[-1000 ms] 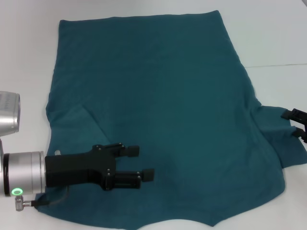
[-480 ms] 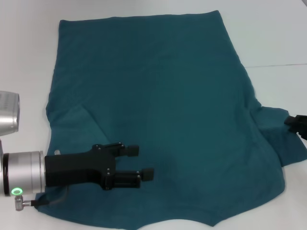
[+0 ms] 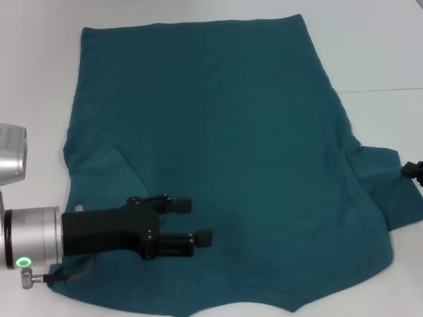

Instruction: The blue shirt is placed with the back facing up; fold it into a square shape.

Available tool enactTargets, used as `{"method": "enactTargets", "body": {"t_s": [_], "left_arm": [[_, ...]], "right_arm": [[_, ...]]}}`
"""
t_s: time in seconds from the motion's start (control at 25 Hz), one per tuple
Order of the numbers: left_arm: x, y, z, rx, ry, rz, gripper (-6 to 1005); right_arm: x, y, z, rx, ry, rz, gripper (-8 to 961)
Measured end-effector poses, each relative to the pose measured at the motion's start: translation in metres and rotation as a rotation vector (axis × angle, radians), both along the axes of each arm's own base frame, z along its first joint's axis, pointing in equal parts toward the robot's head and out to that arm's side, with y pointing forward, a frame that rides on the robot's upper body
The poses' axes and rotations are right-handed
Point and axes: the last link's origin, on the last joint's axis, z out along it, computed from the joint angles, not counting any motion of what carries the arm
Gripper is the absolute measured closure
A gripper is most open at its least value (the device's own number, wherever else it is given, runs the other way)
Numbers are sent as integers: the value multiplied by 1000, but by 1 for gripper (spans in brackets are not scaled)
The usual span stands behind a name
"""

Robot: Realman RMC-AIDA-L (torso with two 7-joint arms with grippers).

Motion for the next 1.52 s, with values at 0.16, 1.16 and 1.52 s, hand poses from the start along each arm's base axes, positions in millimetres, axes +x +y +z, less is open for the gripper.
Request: {"method": "enactTargets", "body": {"t_s": [0.16,1.16,1.52], "left_arm": [[0,0,0,-1,-1,2,94],[2,2,0,-9,-6,17,98],[1,3,-1,-6,-1,23,99]], "right_arm": [[3,-1,-1,11,0,-2,950],[10,13,29,77,-96,-9,950],[7,19,36,82,-120,9,949]]}}
